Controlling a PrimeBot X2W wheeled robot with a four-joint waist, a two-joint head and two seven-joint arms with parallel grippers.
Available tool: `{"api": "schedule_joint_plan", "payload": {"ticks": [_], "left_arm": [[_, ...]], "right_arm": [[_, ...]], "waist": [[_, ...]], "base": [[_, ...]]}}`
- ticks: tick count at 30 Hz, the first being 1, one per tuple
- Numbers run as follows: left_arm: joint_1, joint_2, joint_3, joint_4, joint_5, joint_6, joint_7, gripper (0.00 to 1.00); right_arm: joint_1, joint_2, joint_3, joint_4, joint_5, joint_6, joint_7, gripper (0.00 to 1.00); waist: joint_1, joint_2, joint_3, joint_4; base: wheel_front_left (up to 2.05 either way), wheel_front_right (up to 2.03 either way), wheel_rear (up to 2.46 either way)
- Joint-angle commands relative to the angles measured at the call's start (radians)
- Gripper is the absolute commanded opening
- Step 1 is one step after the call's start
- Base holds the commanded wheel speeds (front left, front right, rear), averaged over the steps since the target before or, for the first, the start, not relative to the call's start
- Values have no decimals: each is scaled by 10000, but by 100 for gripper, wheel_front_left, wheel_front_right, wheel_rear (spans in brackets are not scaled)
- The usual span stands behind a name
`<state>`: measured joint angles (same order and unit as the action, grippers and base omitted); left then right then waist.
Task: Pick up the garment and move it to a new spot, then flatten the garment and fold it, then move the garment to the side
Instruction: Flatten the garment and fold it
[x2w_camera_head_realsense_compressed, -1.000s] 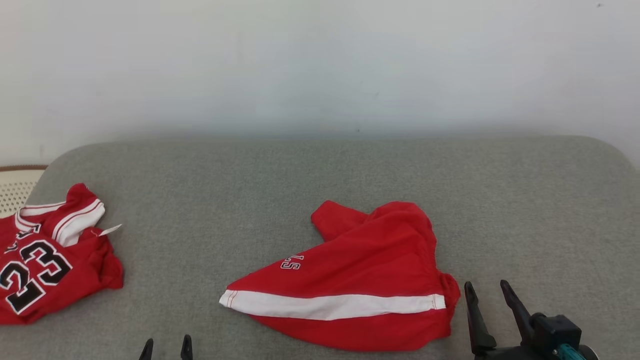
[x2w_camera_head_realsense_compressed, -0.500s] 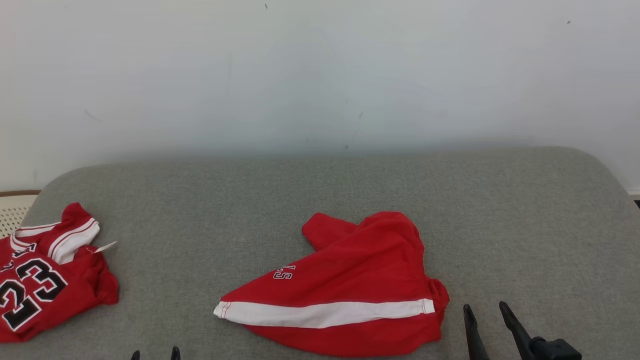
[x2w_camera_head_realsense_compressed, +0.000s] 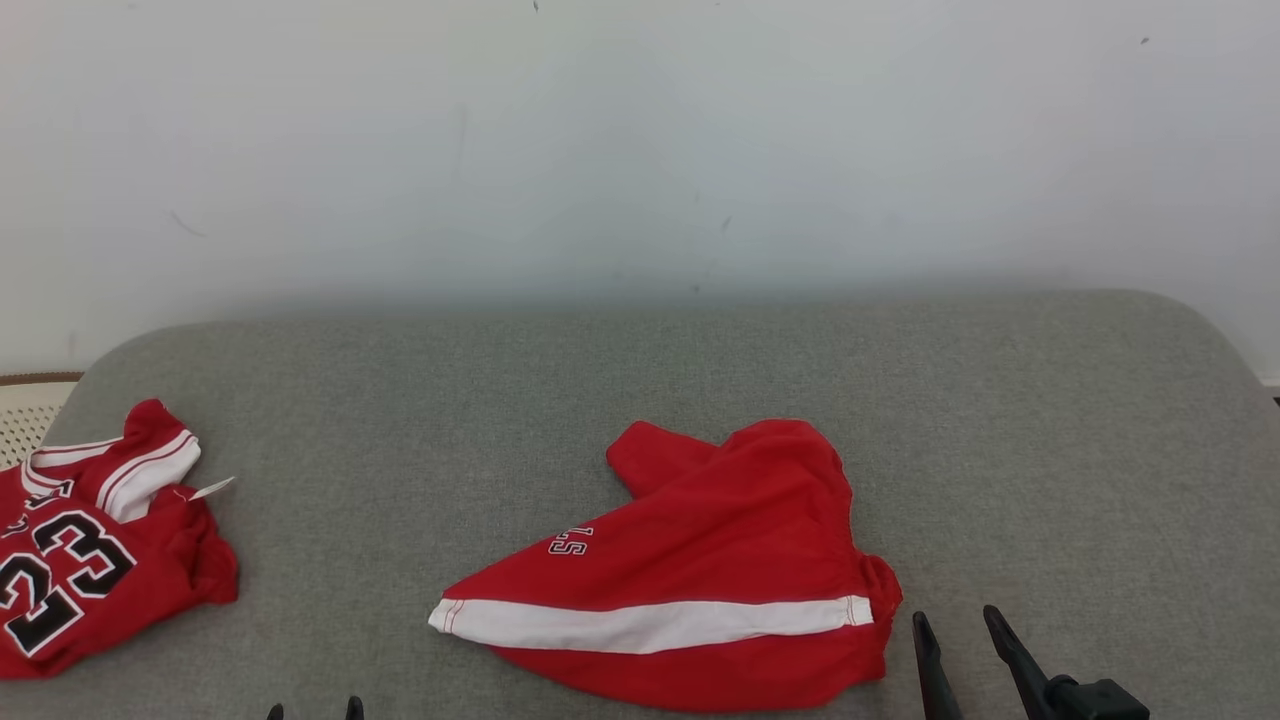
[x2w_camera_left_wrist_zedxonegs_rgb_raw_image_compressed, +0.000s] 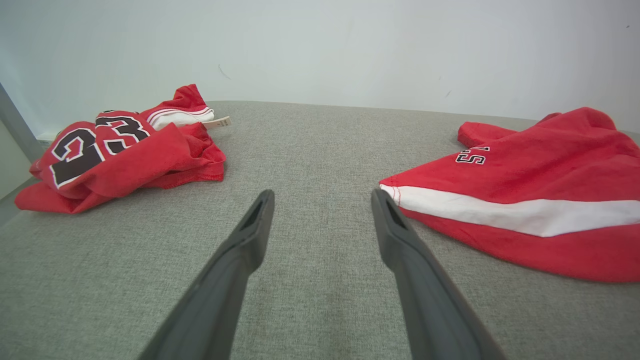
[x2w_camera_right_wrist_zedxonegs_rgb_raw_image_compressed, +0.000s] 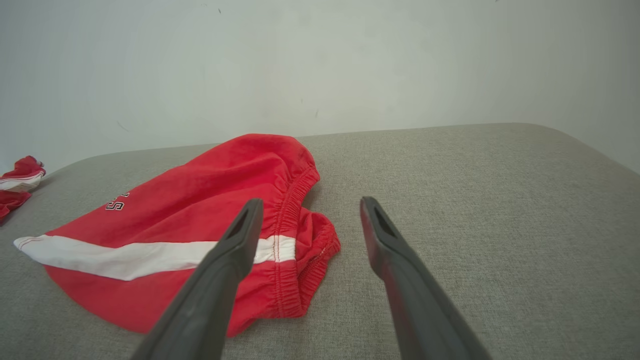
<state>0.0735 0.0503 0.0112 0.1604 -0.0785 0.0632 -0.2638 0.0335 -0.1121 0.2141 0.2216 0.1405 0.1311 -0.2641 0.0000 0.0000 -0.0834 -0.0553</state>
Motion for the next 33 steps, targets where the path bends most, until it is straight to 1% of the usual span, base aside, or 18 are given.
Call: {"api": "schedule_joint_plan", "payload": {"ticks": [1, 3, 5, 10, 14, 17, 24, 33], "left_arm": [[20, 2, -15, -11, -39, 13, -11, 100], [-40, 2, -43, -1, -93, 6, -11, 100], [-94, 2, -93, 75, -439, -103, -11, 100], [-221, 5, -268, 283, -1034, -567, -11, 100], [-418, 3, -346, 462, -1507, -1029, -11, 100], [-546, 2, -400, 606, -1542, -1231, -11, 100], [-831, 2, -509, 823, -1475, -1330, -11, 100], [-970, 3, -640, 882, -1546, -1281, -11, 100]], "right_arm": [[6, 28, 13, 14, -32, -7, -3, 100], [-51, 33, 60, 56, 27, -7, -3, 100], [-81, 67, 152, 247, 196, -7, -3, 100], [-406, 18, 430, 828, 663, -7, -3, 100], [-704, -34, 639, 1161, 1050, -7, -3, 100], [-884, -70, 783, 1459, 1380, -7, -3, 100], [-1309, -227, 1156, 1907, 2080, -7, -3, 100], [-1769, -472, 1714, 2272, 2790, -7, -3, 100]], "waist": [[0, 0, 29, 10], [0, 0, 93, 40], [0, 0, 163, 85], [0, 0, 332, 159], [0, 0, 499, 214], [0, 0, 648, 242], [0, 0, 947, 279], [0, 0, 1251, 406]], "base": [[0, 0, 0], [0, 0, 0], [0, 0, 0], [0, 0, 0], [0, 0, 0], [0, 0, 0], [0, 0, 0], [0, 0, 0]]}}
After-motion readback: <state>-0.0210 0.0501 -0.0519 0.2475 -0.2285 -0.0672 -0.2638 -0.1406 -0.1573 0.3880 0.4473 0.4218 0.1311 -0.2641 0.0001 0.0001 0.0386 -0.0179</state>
